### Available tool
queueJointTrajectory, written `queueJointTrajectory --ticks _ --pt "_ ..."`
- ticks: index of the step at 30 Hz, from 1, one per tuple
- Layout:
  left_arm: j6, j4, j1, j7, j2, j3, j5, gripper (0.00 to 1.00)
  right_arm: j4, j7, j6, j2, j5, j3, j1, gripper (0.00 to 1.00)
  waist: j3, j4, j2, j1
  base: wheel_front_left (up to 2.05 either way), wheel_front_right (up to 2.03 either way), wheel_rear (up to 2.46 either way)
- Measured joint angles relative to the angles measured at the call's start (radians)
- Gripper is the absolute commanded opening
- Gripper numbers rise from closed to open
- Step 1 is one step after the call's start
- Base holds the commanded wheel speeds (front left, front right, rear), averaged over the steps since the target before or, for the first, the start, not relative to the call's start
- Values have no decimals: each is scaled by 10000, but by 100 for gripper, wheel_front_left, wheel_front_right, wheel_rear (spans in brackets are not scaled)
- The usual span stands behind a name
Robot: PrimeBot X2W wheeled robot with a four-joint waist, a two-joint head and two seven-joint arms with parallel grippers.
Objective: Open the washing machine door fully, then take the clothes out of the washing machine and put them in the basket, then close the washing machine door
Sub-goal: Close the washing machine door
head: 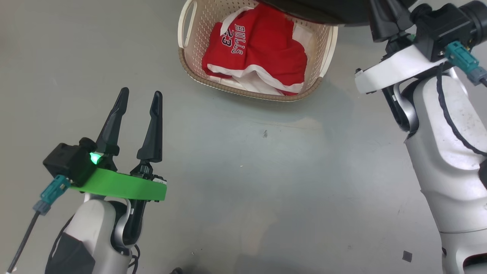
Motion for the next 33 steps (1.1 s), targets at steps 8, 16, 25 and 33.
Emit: queueJointTrajectory --ticks 8,16,25,33 --pt "0 -123 -370 0 115 -90 -25 100 144 6 -84 -84 163 -313 -801 0 450 -109 0 0 0 0 0" --pt "0 -180 -585 0 119 -109 -146 100 332 299 -82 -401 113 -345 -1880 0 944 -214 0 0 0 0 0" --pt "-2 -196 -942 0 107 -159 -240 100 546 550 -77 -663 44 -581 -3114 0 1507 -159 0 0 0 0 0" --pt "-2 -182 -1103 0 92 -203 -249 100 779 650 -81 -754 -130 -623 -3913 0 1825 -77 0 0 0 0 0"
